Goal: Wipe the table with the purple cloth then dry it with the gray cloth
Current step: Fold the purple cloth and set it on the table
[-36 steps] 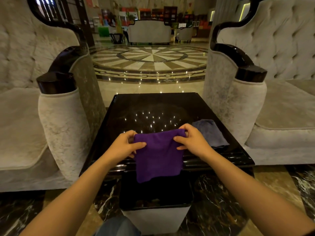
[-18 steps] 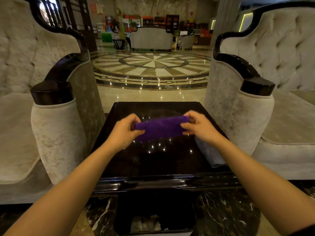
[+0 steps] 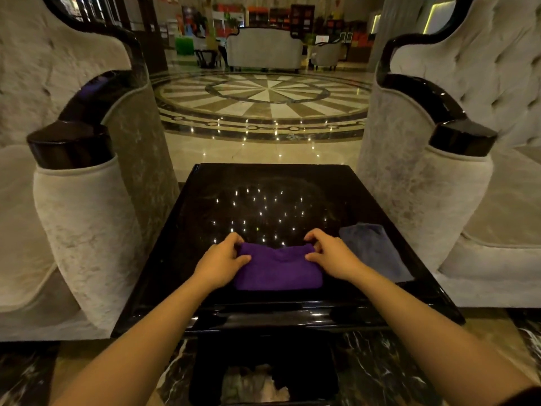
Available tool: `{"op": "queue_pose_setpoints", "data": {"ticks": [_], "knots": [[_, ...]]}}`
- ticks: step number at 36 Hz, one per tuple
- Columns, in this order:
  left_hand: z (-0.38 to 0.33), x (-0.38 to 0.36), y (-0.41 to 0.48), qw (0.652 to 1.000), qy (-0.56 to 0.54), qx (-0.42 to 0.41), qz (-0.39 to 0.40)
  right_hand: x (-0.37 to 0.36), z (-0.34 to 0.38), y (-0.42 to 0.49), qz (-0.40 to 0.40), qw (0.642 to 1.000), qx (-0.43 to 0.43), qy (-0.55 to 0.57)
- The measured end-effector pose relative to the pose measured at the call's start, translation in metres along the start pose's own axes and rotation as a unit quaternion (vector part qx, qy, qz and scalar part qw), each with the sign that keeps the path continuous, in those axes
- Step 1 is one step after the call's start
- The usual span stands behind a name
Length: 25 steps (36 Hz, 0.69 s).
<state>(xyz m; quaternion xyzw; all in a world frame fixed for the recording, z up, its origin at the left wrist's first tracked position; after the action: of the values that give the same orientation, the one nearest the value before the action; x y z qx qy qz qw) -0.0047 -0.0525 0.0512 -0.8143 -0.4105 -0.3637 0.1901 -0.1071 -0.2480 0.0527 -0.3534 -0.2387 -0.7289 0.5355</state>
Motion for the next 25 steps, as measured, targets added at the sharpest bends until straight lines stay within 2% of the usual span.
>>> {"op": "queue_pose_setpoints", "data": {"ticks": [4, 7, 11, 15, 18, 21, 25], "knots": [[0.005, -0.011, 0.005, 0.997, 0.075, 0.018, -0.006, -0.012, -0.009, 0.005, 0.006, 0.997, -0.008, -0.078], [0.009, -0.015, 0.005, 0.996, 0.076, 0.028, -0.024, -0.015, -0.013, 0.007, 0.013, 0.996, -0.005, -0.092], [0.009, -0.017, 0.007, 0.995, 0.1, 0.008, -0.016, -0.017, -0.005, 0.012, 0.061, 0.994, 0.038, -0.077], [0.008, -0.016, 0.01, 0.993, 0.114, -0.018, -0.01, -0.028, 0.018, 0.012, 0.186, 0.978, 0.09, -0.037], [0.01, -0.015, 0.012, 0.995, 0.101, -0.024, -0.009, -0.039, 0.023, 0.011, 0.274, 0.952, 0.089, -0.104], [0.011, -0.015, 0.014, 0.993, 0.113, -0.03, -0.009, -0.044, 0.025, 0.011, 0.268, 0.929, 0.132, -0.216], [0.013, -0.013, 0.02, 0.989, 0.137, -0.05, -0.021, -0.046, 0.028, 0.015, 0.237, 0.938, 0.143, -0.21]]}}
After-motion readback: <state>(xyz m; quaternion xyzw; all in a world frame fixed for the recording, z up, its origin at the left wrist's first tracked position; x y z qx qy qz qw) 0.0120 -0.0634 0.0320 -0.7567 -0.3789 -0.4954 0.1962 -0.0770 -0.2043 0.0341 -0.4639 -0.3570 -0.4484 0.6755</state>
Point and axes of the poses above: each hand's wrist, its own y-axis towards the middle knuckle, its own x-axis out of the back of the hand, z = x × y, the point moved 5 cm from there along y, towards the middle knuckle
